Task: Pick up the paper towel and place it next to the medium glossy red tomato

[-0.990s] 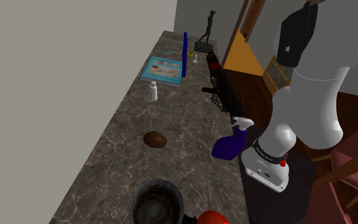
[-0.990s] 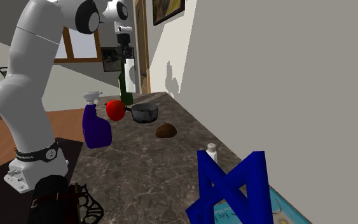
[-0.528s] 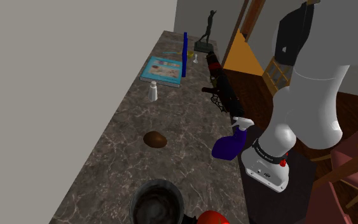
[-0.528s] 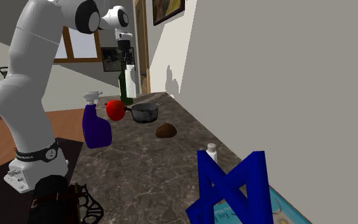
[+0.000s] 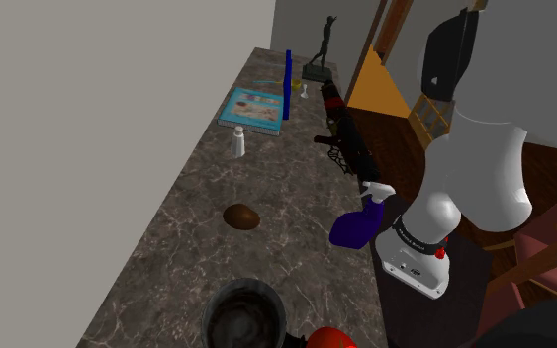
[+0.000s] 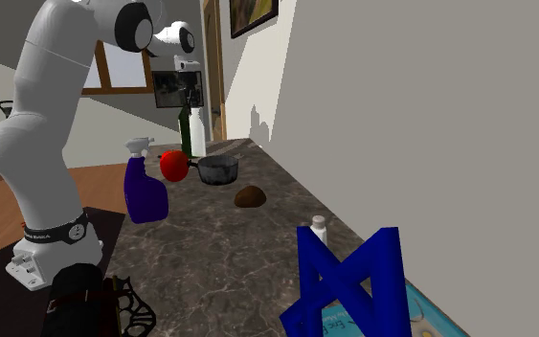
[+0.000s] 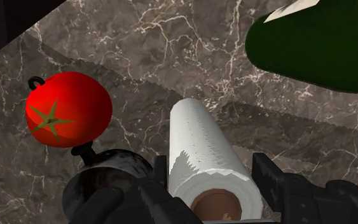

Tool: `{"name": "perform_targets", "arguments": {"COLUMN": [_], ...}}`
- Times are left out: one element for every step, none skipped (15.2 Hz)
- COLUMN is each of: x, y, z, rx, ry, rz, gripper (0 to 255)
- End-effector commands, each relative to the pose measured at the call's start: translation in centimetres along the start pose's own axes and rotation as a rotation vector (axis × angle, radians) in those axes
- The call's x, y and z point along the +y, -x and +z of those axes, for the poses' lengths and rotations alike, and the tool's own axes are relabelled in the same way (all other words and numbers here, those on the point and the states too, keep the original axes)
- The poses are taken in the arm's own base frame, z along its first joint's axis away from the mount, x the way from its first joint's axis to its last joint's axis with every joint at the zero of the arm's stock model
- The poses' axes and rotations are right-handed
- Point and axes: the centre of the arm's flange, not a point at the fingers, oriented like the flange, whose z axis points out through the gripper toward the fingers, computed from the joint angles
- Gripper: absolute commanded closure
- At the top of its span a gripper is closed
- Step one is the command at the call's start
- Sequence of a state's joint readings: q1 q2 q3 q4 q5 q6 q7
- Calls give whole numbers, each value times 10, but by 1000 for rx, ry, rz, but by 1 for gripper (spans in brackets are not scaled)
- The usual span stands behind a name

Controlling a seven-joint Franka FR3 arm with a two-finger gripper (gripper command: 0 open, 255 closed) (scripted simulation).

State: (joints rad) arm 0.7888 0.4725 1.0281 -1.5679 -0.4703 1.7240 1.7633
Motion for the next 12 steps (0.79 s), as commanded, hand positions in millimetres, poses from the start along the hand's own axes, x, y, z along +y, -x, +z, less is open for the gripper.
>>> {"name": "perform_targets", "arguments": {"x": [-1, -1, -2, -2, -3, -3, -3, -3, -3, -3, -3, -3], "y": [0, 1, 1, 1, 2, 2, 2, 2, 2, 2, 2, 2], "z": [11, 16, 21, 26, 32, 37, 39, 39, 39, 39, 39, 39], "rx": [0, 0, 0, 0, 0, 0, 0, 0, 0, 0, 0, 0], "ry": [0, 0, 0, 0, 0, 0, 0, 0, 0, 0, 0, 0], "rz": [0, 0, 0, 0, 0, 0, 0, 0, 0, 0, 0, 0], "gripper": [255, 255, 255, 255, 255, 255, 255, 255, 255, 255, 255, 255]}}
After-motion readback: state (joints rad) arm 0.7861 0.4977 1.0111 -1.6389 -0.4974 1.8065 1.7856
